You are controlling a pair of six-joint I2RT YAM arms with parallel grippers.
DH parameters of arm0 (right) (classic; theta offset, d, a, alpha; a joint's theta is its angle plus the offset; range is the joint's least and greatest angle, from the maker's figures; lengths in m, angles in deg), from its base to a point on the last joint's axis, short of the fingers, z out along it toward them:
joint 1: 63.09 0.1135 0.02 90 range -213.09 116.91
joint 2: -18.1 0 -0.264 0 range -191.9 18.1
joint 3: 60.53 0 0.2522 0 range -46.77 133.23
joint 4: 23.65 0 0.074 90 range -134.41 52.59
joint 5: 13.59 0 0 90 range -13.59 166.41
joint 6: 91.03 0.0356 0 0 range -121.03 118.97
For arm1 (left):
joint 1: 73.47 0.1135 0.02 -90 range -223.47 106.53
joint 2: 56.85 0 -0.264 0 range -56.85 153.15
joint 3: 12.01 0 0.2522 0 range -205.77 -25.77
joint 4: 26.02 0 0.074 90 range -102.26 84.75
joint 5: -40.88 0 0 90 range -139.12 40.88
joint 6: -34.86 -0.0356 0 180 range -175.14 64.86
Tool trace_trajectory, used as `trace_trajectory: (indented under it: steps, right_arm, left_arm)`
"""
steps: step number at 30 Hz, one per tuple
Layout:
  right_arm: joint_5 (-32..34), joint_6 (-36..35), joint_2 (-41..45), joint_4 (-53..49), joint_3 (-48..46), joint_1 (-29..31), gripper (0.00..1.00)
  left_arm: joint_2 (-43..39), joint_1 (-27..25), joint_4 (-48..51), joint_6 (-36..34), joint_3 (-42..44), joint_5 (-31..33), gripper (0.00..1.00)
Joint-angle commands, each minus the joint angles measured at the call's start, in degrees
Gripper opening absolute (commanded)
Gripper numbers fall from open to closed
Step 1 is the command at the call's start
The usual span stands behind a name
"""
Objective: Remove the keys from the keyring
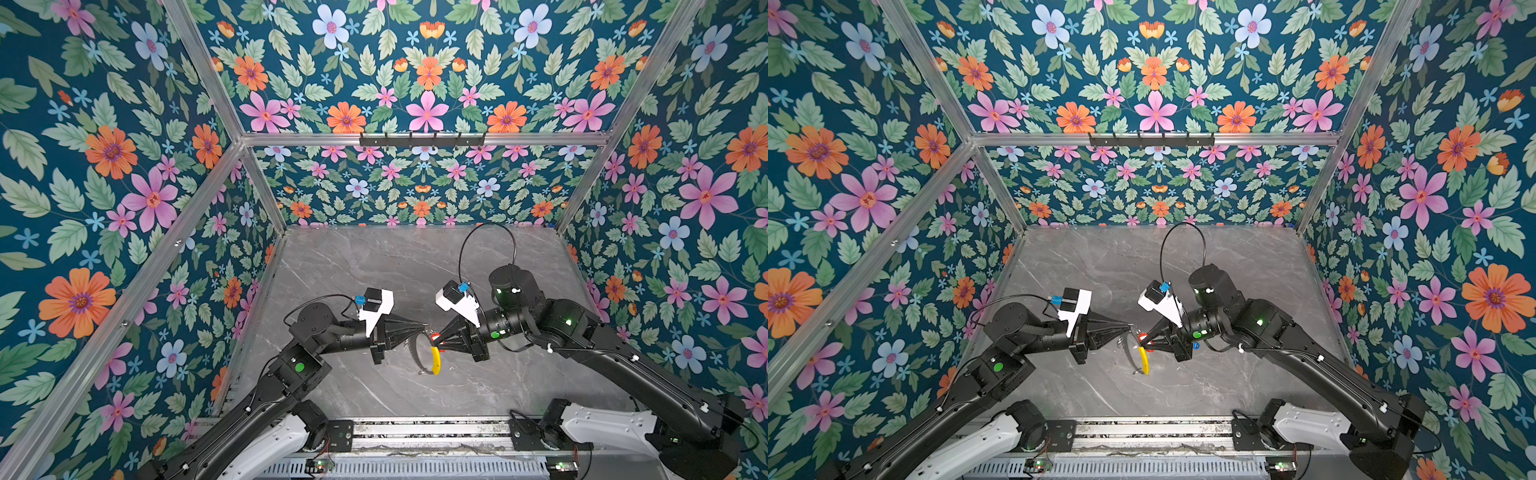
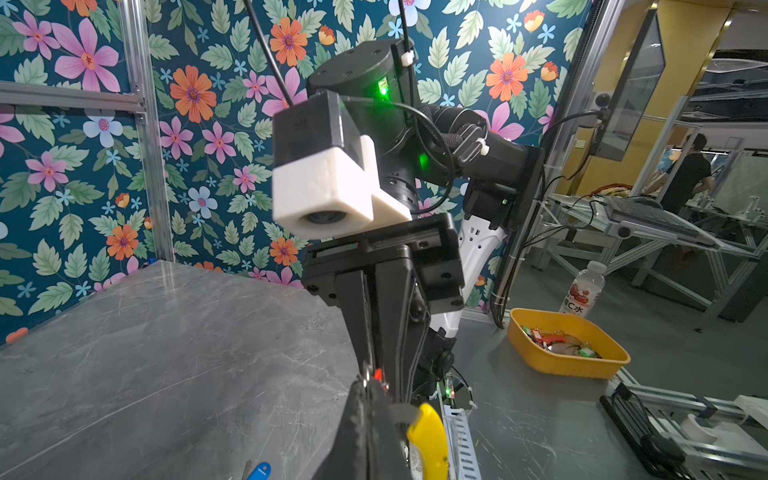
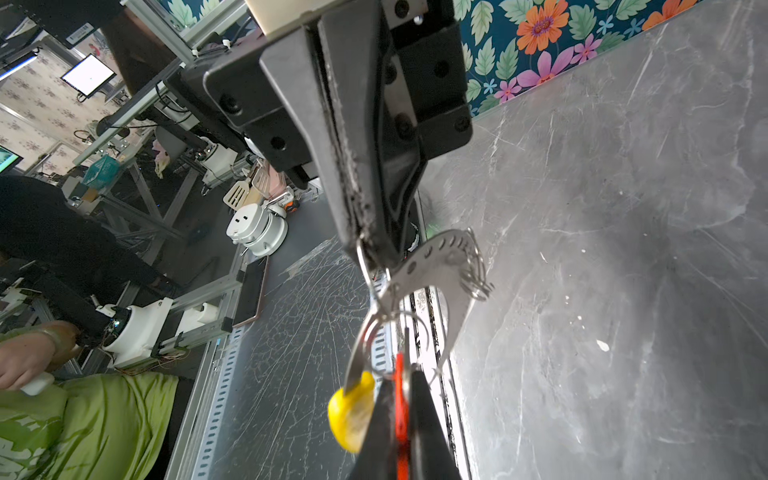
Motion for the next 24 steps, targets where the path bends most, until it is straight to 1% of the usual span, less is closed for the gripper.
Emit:
trace_trajectory:
  steps: [1, 5, 10, 24]
  right_arm:
    - [4.5, -1.3, -0.5, -5.0, 1.8, 0.0, 0.00]
    - [8.3, -2.8, -1.0, -8.7, 4.7, 0.0, 0.00]
    - [11.8, -4.2, -1.6, -9.5, 7.2, 0.0, 0.00]
    - [12.3, -7.8, -4.9, -12.8, 13.9, 0.0, 0.00]
  left_arm:
    - [0.3, 0.1, -1.5, -0.6, -0.7, -1.0, 0.00]
    - [0.0, 0.1, -1.1, -0.8, -0.7, -1.5, 0.00]
    - [0.7, 0.1, -1.3, -0.5, -1.0, -3.6, 0.00]
    - [2.5, 0.1, -3.0, 0.9, -0.9, -10.5, 0.00]
